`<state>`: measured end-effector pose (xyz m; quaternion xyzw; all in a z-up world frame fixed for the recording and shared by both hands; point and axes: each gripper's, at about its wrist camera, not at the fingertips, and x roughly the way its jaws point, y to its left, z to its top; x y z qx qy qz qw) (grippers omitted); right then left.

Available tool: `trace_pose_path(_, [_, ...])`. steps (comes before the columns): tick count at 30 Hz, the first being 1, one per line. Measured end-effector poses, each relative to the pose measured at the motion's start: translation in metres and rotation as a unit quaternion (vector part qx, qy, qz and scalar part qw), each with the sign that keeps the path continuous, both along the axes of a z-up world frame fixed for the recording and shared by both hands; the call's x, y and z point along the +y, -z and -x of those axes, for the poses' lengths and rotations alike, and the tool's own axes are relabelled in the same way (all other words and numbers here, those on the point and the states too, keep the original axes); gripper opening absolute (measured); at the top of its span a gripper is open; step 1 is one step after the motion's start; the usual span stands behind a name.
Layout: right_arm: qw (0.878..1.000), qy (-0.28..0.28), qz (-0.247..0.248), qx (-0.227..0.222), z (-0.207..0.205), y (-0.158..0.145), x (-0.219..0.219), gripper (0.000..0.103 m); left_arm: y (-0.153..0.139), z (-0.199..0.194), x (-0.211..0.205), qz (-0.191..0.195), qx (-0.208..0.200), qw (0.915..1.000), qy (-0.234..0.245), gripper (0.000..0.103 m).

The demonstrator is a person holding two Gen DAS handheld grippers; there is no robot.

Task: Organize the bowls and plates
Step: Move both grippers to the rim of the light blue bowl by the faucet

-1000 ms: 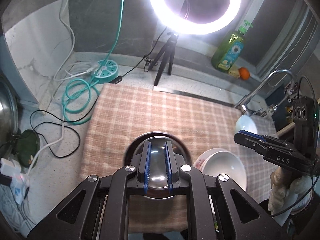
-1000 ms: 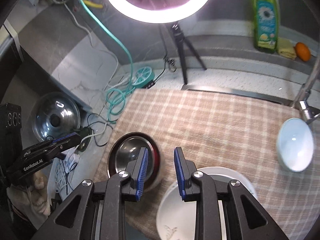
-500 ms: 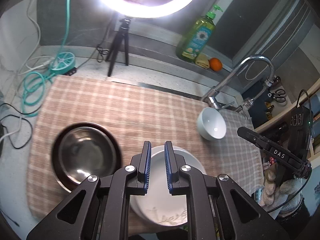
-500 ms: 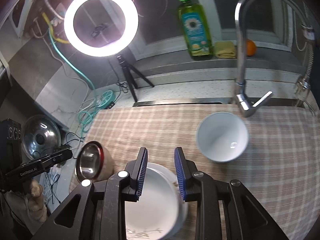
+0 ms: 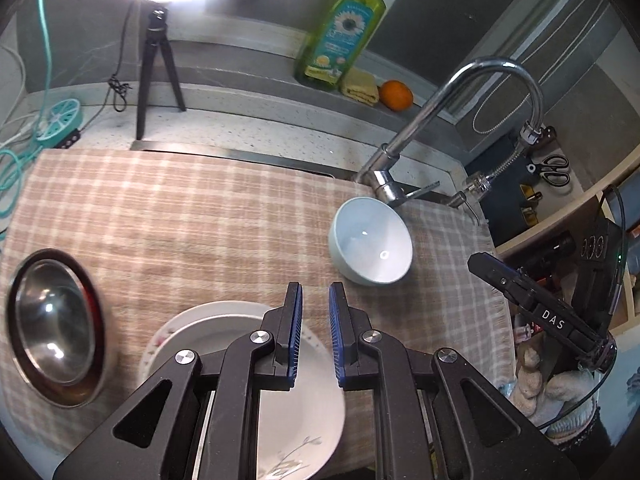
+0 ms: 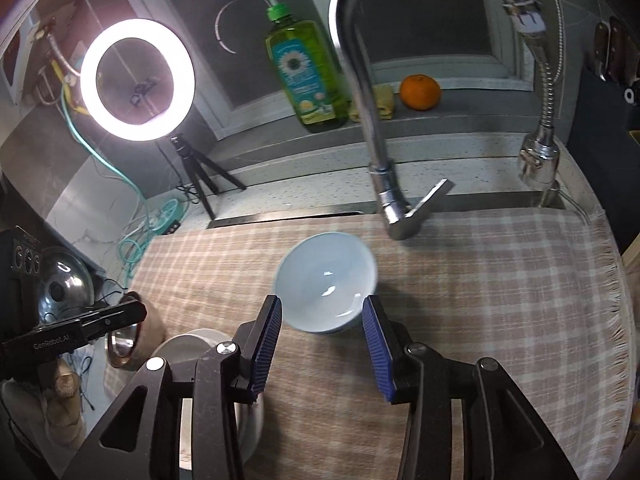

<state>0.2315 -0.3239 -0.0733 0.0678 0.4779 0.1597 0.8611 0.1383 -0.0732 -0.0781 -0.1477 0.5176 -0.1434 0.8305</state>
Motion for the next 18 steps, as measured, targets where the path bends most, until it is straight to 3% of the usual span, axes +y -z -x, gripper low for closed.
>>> trace_pose_path(13, [0.999,-0.016,-0.021,0.042,-0.048,0.038,-0.03,0.038,0.038,-0.042,-0.053,0.002,0.038,0.9989,-0.027,0.012])
trace_pose_path(18, [0.997,-0.033,-0.032,0.064,-0.067,0.052,-0.025,0.03,0.05,-0.06,-0.061,-0.002,0.055,0.9979,-0.034,0.012])
